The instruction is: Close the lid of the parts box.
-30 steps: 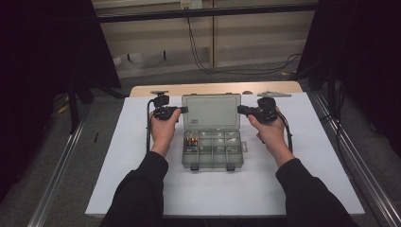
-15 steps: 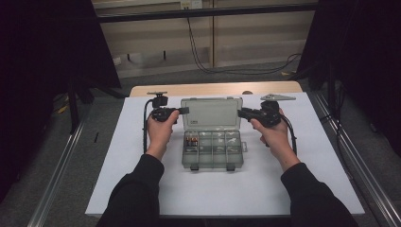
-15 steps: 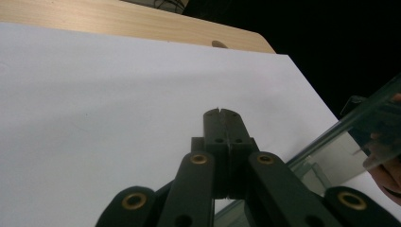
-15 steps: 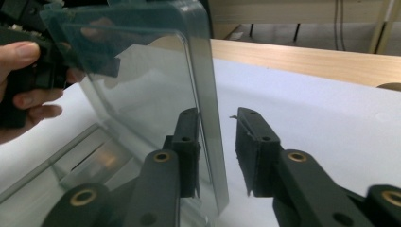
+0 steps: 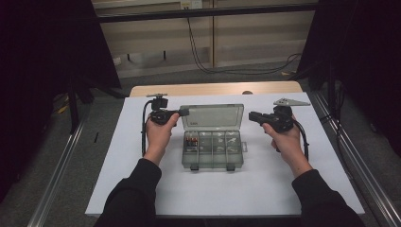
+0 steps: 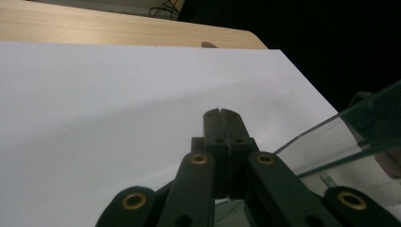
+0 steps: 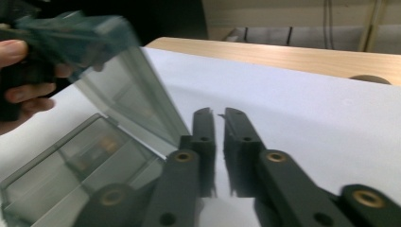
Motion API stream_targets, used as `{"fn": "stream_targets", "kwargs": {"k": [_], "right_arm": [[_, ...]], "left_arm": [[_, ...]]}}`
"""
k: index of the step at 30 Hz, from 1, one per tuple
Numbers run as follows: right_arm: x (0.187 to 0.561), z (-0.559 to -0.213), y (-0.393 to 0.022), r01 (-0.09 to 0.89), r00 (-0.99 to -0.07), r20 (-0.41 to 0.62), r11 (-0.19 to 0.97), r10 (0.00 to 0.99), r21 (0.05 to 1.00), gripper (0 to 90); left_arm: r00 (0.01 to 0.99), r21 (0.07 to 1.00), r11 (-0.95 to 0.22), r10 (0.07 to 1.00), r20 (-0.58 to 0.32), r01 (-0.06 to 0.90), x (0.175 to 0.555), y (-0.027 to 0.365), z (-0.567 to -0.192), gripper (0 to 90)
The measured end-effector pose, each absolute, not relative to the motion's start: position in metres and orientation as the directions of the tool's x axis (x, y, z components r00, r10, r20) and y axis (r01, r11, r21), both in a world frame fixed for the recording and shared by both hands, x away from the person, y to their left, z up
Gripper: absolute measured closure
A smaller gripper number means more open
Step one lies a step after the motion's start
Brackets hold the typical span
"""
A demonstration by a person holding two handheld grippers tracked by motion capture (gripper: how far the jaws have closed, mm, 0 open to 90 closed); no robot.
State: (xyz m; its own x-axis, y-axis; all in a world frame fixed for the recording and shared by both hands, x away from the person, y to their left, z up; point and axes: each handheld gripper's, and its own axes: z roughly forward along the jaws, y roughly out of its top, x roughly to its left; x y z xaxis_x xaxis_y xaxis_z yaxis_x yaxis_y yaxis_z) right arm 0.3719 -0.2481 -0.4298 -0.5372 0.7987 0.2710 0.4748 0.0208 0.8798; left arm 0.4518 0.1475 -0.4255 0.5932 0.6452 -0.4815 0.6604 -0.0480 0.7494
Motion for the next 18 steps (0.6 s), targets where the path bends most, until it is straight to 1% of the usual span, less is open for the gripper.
{"fn": "stream_targets", "kwargs": {"k": [3, 15, 18], "right_arm": [[0.374, -0.428, -0.243, 0.489, -0.516, 0.277, 0.013, 0.811, 0.872, 89.8], [0.370, -0.420, -0.223, 0.496, -0.506, 0.291, -0.002, 0.812, 0.868, 90.0], [0.365, -0.418, -0.219, 0.490, -0.519, 0.279, 0.014, 0.808, 0.871, 90.0]], "left_arm": [[0.597, 0.753, -0.051, 0.645, -0.477, 0.656, 0.448, 0.148, -0.425, 90.0], [0.640, 0.780, -0.084, 0.629, -0.441, 0.620, 0.432, 0.151, -0.419, 90.0], [0.648, 0.787, -0.080, 0.621, -0.441, 0.612, 0.426, 0.152, -0.417, 90.0]]}}
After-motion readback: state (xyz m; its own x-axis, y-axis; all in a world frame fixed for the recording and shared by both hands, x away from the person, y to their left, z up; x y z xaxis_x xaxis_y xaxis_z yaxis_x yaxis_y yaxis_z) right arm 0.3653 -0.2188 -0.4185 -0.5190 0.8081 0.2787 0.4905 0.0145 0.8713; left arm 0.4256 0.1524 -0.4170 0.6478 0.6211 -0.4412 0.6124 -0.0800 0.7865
